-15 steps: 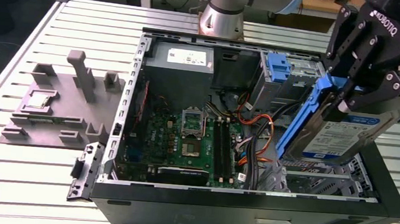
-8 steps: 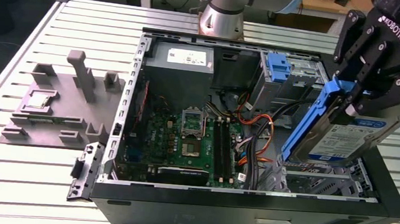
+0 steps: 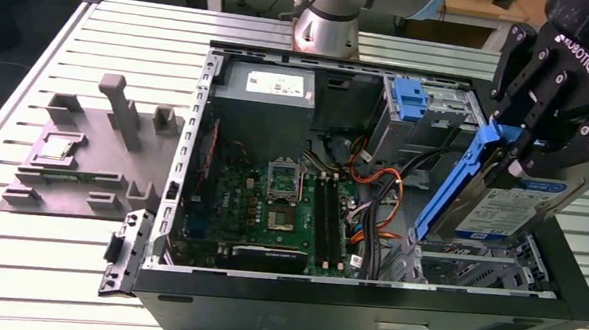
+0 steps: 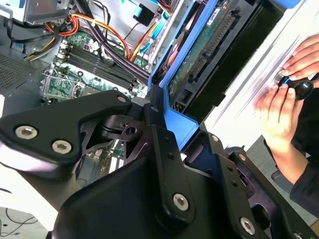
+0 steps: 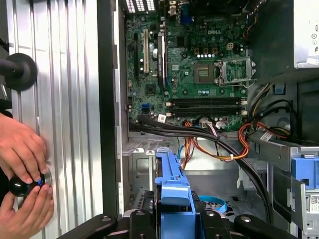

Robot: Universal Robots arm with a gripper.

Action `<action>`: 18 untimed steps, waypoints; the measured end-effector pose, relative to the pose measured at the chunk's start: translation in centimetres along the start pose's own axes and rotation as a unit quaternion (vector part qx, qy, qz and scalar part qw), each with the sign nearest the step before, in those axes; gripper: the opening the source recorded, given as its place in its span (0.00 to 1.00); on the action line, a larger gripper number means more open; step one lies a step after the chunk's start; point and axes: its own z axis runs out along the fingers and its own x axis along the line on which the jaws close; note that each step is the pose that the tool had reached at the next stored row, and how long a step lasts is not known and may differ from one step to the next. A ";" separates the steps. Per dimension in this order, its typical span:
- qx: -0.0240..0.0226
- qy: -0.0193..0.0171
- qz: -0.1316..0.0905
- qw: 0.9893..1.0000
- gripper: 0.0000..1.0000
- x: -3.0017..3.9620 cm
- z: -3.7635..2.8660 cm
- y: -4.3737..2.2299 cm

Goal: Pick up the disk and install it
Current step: 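Insert the disk into the insertion slot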

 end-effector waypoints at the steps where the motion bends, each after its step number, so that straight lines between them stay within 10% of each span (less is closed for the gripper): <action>1: 0.000 0.000 0.000 1.000 0.37 0.00 0.09 -0.05; 18: 0.000 0.000 0.000 1.000 0.37 0.15 0.79 -0.31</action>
